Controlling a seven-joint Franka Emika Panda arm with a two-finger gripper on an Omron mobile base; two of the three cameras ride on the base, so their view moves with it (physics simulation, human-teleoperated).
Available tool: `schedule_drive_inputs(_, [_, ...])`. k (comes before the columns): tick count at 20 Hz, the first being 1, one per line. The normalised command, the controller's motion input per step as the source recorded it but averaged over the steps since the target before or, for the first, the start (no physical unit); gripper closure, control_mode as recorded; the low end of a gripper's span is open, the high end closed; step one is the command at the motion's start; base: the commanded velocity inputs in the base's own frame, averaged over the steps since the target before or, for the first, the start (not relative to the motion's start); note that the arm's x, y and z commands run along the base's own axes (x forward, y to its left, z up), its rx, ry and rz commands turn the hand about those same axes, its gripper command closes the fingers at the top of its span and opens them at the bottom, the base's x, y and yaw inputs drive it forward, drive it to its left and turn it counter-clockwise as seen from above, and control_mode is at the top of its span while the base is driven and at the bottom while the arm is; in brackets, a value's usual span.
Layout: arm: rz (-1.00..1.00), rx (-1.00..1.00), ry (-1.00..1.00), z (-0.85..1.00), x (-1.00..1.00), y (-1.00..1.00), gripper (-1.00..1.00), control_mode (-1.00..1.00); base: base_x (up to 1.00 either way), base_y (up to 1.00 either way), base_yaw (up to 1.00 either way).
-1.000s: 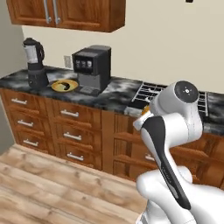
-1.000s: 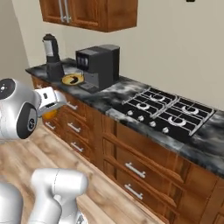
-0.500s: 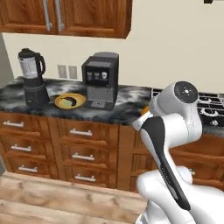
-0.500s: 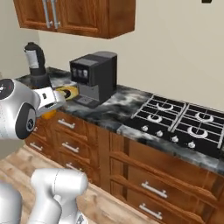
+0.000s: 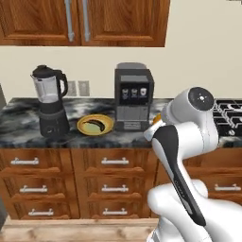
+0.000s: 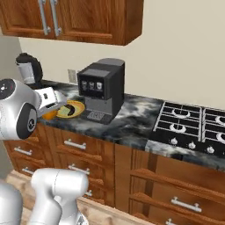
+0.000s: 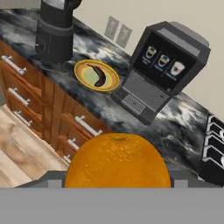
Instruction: Pick the banana and orange from the fridge and place them on the plate next to the blender to make a fruit smoothie.
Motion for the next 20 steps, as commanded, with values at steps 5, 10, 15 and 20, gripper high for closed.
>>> schedule_drive_inputs(5, [0.0,0.0,0.0,0.0,0.0,0.0,1.0,1.0,0.37,1.0,-0.38])
schedule_drive_inputs(10, [0.0,0.0,0.0,0.0,0.0,0.0,1.0,1.0,0.69,0.84,-0.35])
schedule_drive_inputs(15, [0.0,0.0,0.0,0.0,0.0,0.0,1.0,1.0,0.29,0.16,-0.06])
schedule_drive_inputs(20, [0.0,0.0,0.07,-0.17,0.26,0.0,1.0,-1.0,0.21,0.0,0.0])
